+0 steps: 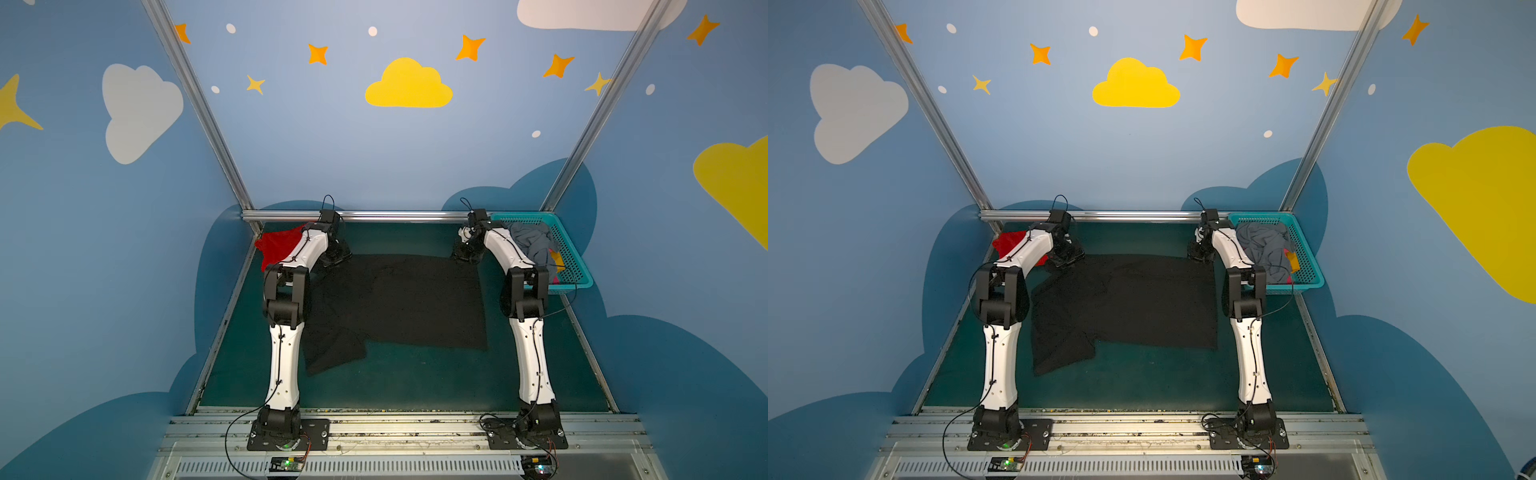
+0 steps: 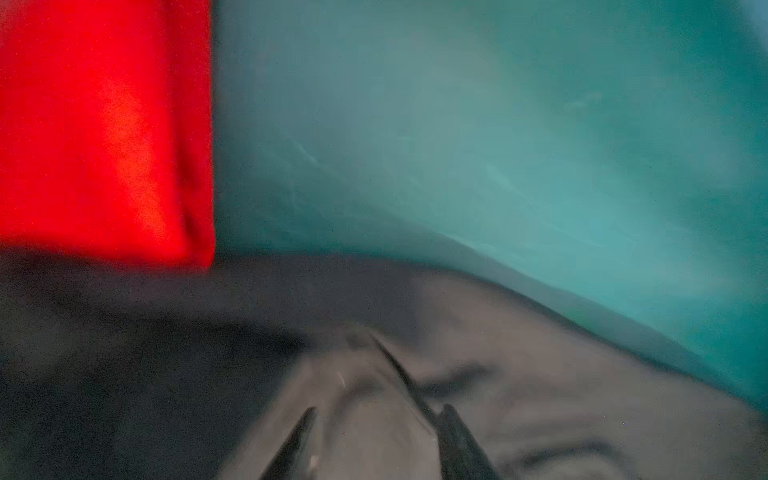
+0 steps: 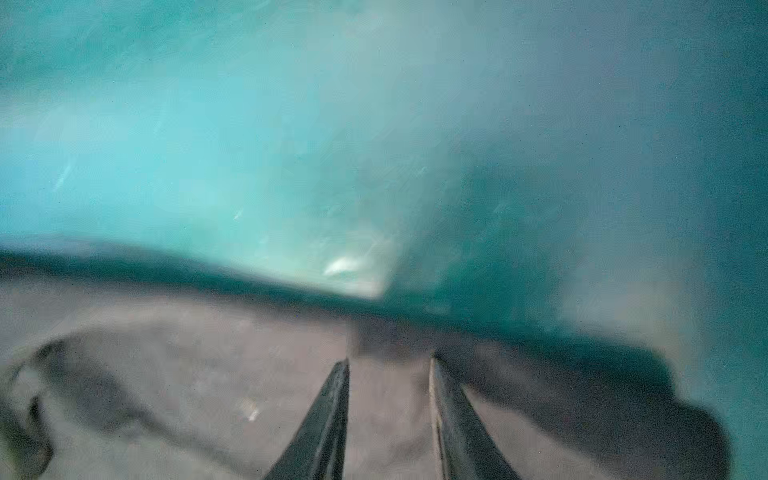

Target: Fold and stack the t-shirts

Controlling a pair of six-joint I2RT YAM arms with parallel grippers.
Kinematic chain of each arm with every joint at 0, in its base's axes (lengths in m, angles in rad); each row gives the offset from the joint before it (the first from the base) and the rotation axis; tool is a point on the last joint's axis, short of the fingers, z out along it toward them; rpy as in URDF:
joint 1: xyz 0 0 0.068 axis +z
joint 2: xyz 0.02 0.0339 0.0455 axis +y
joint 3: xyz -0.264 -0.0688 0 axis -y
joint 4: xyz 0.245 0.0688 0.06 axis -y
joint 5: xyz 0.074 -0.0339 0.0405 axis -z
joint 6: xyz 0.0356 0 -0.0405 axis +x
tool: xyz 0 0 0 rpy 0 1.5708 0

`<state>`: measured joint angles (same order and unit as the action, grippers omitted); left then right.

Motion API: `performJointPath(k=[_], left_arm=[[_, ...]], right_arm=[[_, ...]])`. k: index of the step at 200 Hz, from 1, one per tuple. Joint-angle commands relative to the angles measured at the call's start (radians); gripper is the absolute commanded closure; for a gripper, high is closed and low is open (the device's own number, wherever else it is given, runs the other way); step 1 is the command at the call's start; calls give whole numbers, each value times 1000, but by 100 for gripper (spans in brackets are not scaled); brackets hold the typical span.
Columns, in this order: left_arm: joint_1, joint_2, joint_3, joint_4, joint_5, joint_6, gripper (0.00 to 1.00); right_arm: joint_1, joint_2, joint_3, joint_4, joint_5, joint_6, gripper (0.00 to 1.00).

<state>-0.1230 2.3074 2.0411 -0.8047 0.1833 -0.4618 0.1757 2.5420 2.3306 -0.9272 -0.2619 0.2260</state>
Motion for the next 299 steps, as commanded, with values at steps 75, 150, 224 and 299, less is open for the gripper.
performJointPath(k=[75,150,224,299], left_arm=[[-30,-757,-615,4,-271,-118,35],[-127,-1219,-1281,-60,-336,-486,39],[-222,-1289,-1492,-54,-321,-631,51],[-281,-1279,-1600,3,-317,-717,59]], right_arm=[[60,-737,-731,267,-31,22,60],[83,-1142,-1254,375,25,115,59],[97,-1232,-1360,388,35,125,59],[103,-1216,-1350,405,26,121,61]])
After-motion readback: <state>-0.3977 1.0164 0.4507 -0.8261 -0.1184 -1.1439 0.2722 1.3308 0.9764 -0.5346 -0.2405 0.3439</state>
